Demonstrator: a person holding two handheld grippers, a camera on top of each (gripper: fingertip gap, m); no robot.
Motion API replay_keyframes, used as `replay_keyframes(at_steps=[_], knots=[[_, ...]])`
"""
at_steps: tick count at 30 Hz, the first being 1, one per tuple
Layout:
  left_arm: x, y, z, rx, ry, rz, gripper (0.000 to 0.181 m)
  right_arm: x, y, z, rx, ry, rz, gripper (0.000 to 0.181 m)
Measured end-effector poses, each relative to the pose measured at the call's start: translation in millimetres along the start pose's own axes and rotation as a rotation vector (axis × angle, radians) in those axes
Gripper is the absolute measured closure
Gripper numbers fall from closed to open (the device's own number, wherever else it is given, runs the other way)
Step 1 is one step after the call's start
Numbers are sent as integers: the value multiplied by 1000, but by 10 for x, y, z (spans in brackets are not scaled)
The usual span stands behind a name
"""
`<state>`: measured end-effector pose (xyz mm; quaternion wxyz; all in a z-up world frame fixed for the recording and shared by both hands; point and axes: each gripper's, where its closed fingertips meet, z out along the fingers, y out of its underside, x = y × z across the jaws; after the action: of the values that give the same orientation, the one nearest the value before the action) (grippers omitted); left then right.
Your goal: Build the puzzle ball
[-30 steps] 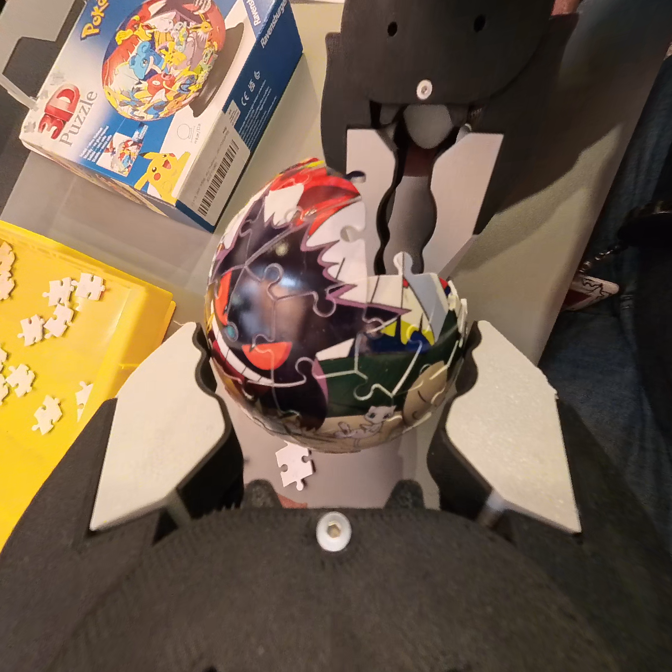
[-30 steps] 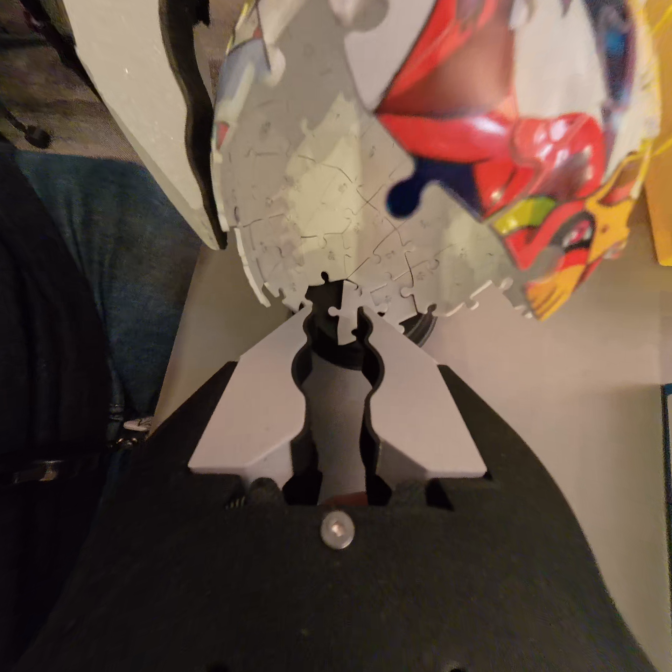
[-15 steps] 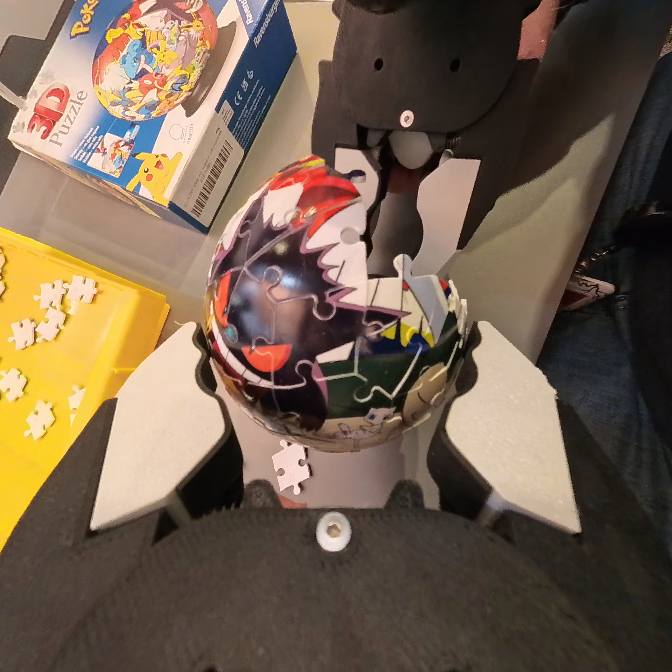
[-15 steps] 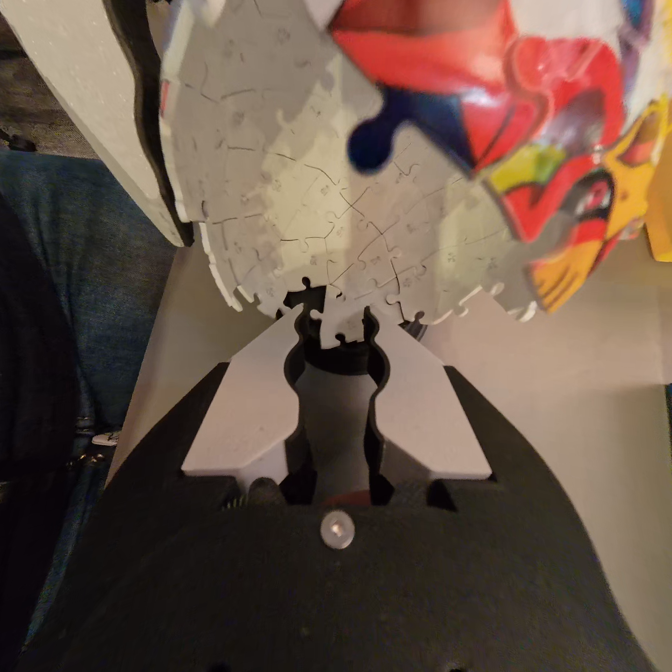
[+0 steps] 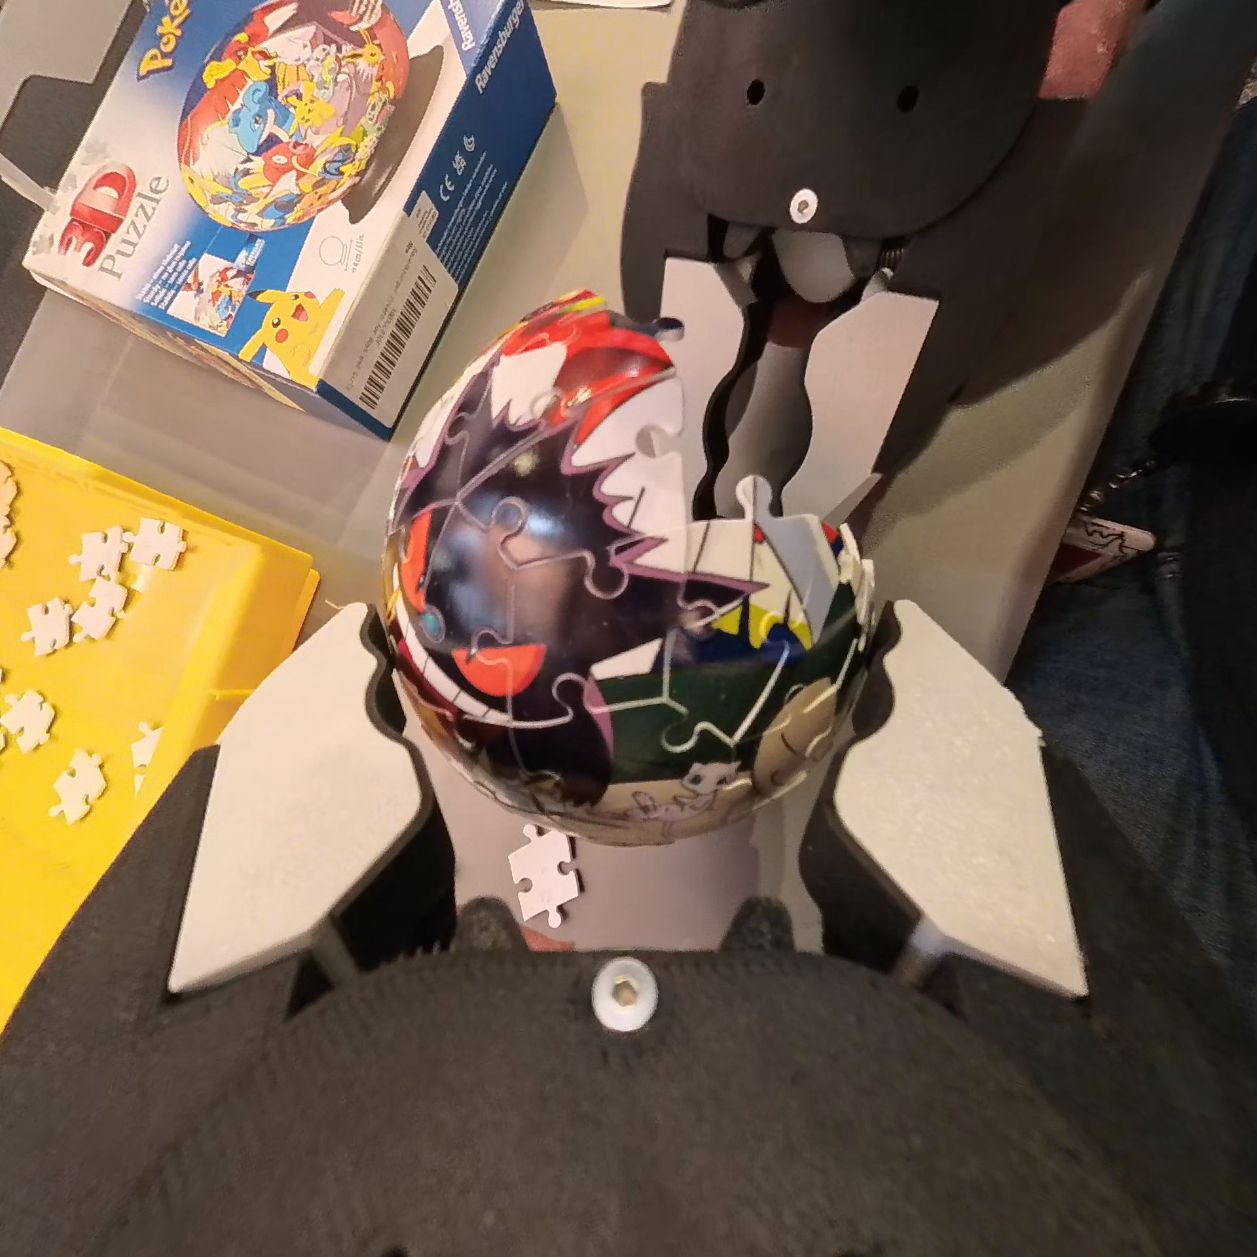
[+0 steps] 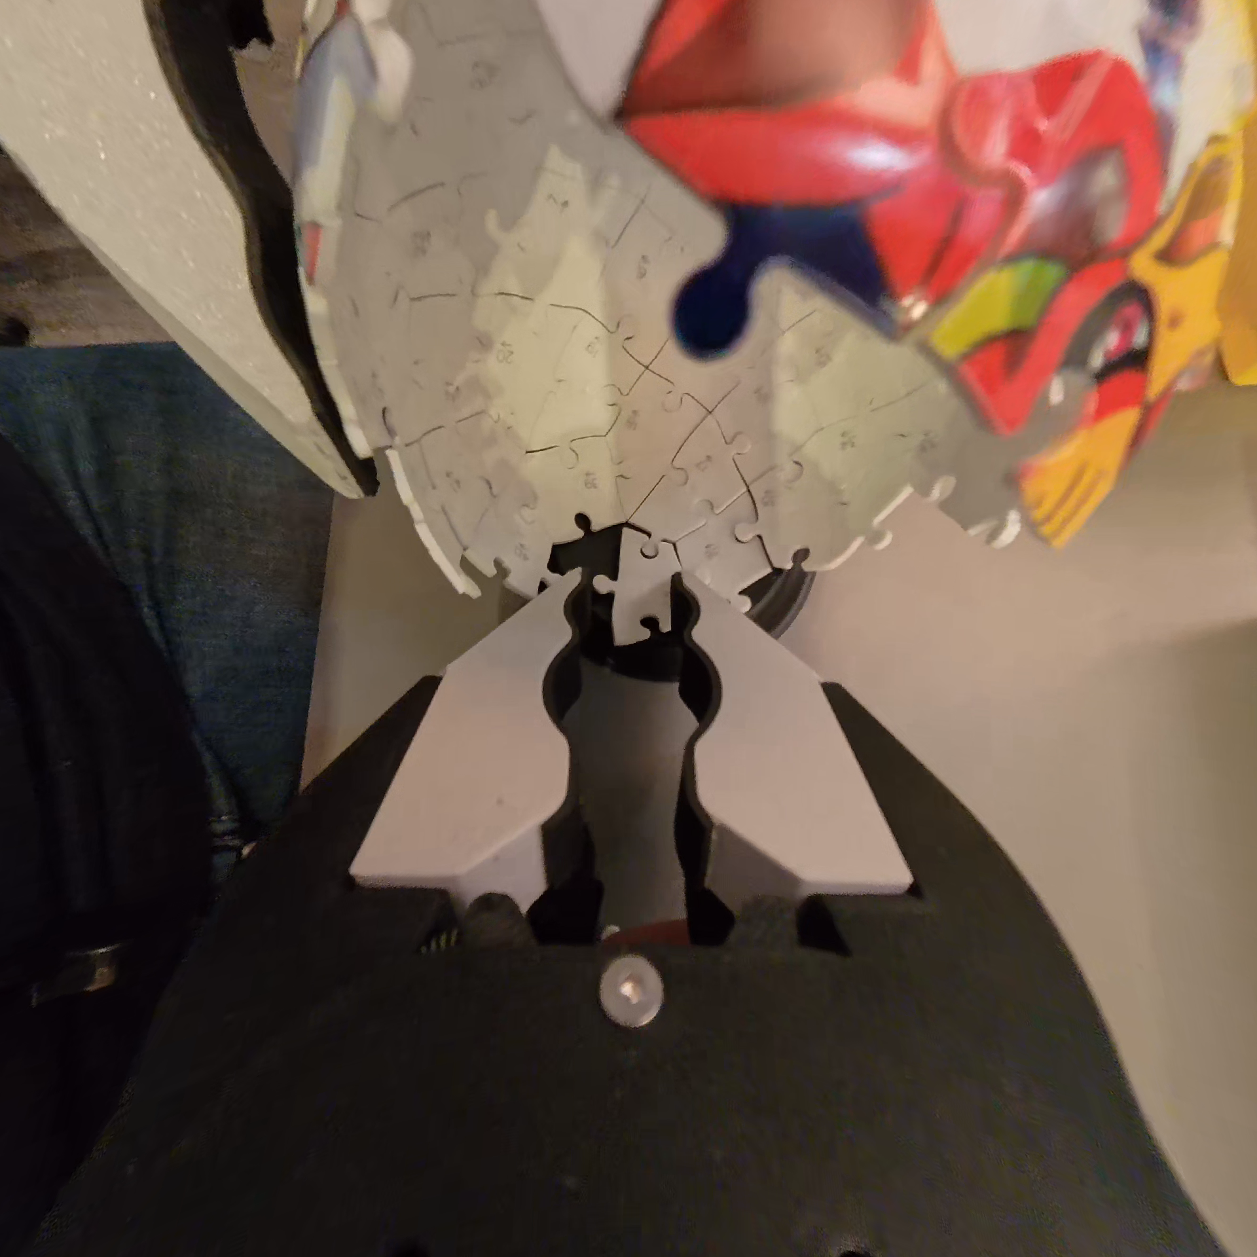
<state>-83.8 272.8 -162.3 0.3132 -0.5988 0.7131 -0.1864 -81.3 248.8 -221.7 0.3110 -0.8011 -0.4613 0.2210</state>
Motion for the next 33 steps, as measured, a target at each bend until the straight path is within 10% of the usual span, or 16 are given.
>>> replay_keyframes(at_steps=[33], knots=[[10,-2,10,-2,3,6,52,86,-15,101,-15,29,-17,181]])
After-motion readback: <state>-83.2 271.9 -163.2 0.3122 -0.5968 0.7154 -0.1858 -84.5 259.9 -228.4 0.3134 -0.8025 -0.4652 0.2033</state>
